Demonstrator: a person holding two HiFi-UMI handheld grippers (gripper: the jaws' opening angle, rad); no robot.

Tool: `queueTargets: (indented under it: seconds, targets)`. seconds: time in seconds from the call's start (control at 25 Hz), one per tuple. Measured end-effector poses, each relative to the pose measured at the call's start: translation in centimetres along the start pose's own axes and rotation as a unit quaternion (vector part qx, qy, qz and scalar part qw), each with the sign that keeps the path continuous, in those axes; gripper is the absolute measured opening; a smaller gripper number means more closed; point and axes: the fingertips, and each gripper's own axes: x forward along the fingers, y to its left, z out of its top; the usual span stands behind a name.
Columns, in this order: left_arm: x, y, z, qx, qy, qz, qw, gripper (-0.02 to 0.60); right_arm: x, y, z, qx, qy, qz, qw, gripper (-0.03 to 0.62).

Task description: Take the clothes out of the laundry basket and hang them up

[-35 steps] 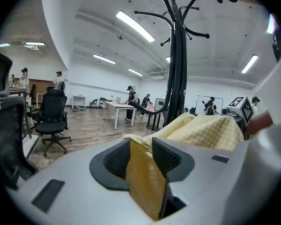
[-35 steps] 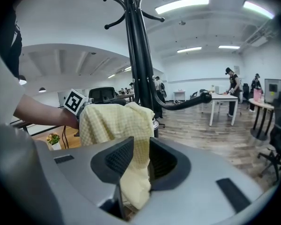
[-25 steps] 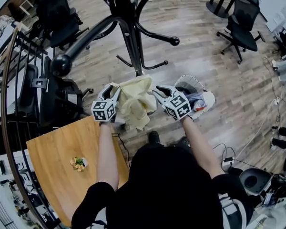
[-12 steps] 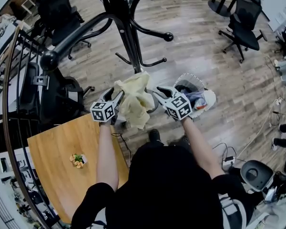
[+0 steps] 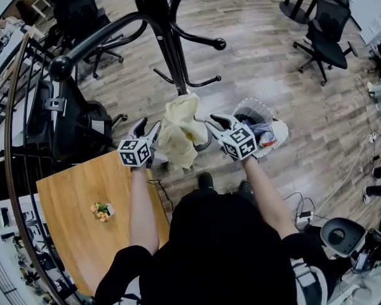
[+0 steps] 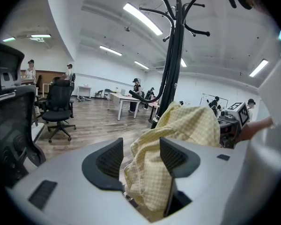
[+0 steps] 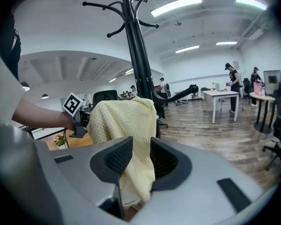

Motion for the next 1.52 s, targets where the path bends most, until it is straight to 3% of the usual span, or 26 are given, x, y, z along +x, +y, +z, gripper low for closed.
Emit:
queueTargets:
  seconds: [0.28, 0.48, 0.68, 0.88, 1.16, 1.52]
  targets:
    - [-2.6, -0.9, 2.0, -0.002, -0.046, 0.038, 0.9982, 0.258, -1.1, -0.1, 0.5, 0.0, -0.015, 0.01, 1.0, 0.127]
    - [-3.7, -3.3, 2.9, 0.007, -0.061, 0.046, 0.9971, 0.252, -2.8, -1.2, 0.3, 0.008, -0.026, 0.012, 1.0, 0.126]
    - [-5.9, -5.7, 5.0, 0.018, -0.109, 0.081, 0.9906, 0.157, -6.2, -3.2, 1.1, -0.002, -0.061, -0.024, 0.998, 0.005]
    - [-7.1, -8.8, 5.9, 0.038, -0.125, 0.096, 0.9868, 0.074, -9.3, -4.8, 0.5, -0.007, -0.063, -0.026, 0.998, 0.005]
    - [-6.3, -14.5, 5.8, 0.054, -0.128, 0.081, 0.987, 0.034, -14.1, -6.3, -0.4, -0.007, -0.072, -0.034, 0.997, 0.005]
    - [-2.0, -24.9, 4.0, 0.096, -0.101, 0.015, 0.9901, 0.034, -23.1, -9.4, -4.5, 0.009, -0.071, -0.077, 0.994, 0.006]
